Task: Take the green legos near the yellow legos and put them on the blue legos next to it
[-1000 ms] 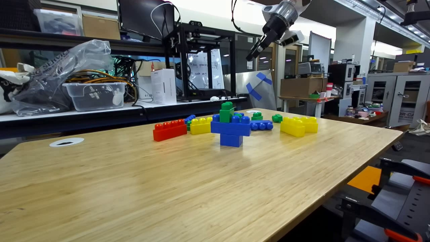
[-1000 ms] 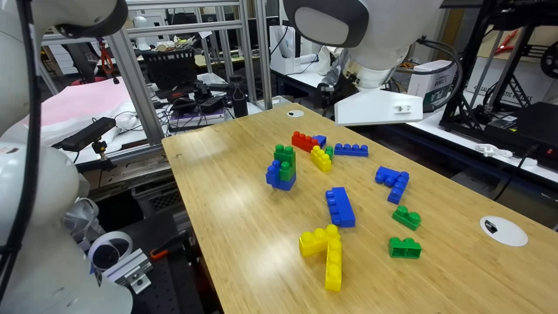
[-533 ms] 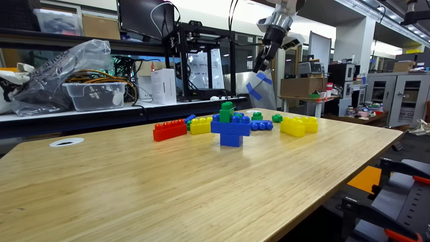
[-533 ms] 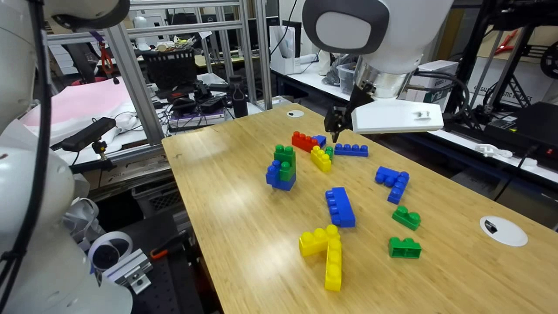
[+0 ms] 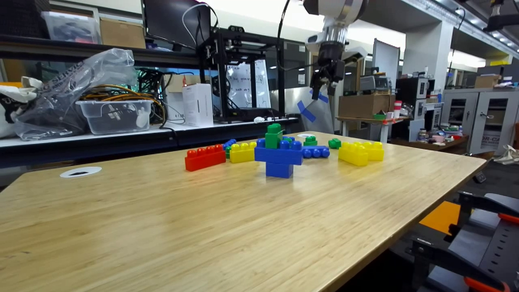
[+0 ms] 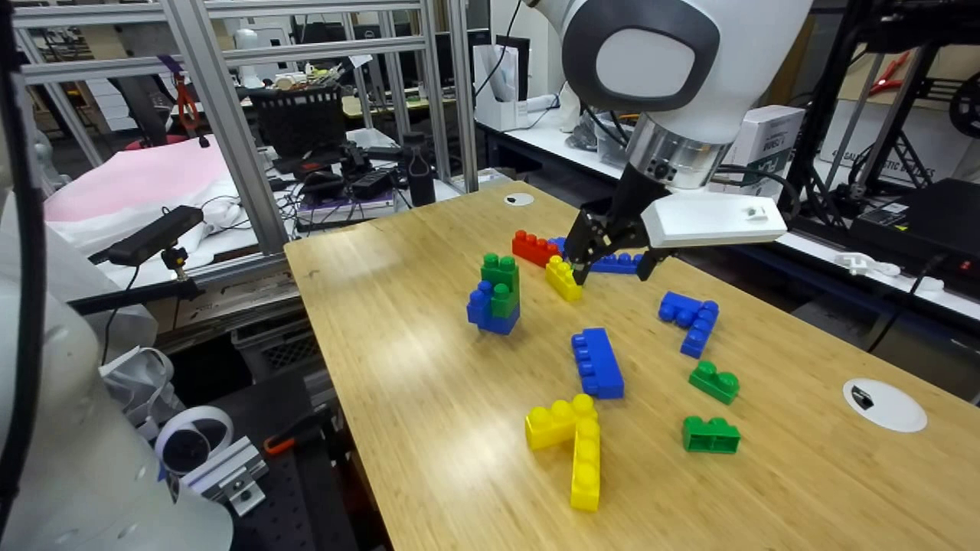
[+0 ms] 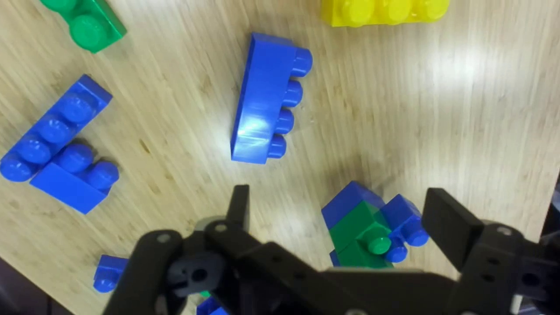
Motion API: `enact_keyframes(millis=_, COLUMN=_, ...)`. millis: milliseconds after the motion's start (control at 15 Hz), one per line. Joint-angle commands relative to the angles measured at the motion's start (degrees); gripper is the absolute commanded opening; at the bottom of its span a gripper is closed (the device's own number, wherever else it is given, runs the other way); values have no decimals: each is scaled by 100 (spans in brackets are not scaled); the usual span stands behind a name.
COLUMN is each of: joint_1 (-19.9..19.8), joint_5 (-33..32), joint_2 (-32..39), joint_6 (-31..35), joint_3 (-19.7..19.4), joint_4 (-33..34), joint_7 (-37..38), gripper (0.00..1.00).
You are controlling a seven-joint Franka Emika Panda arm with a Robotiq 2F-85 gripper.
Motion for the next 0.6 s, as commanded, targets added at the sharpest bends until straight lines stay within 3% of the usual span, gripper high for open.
enact_keyframes(millis=0, joint_1=-1313, joint_5=-621, joint_2=-513, joint_6=149, joint_3=1515, joint_4=-37, joint_7=-9, gripper=100)
enact_keyframes(millis=333, joint_1=-3071, joint_5=-1100, joint_2=-784, joint_6=175, joint_3=3579, joint_4=-217, joint_7=-268, gripper=100)
enact_keyframes(millis=533, joint_1=-3673, joint_5=-1311, joint_2=-837, joint_6=237, joint_3=4360, joint_4=-452, joint_7=-517, gripper=100)
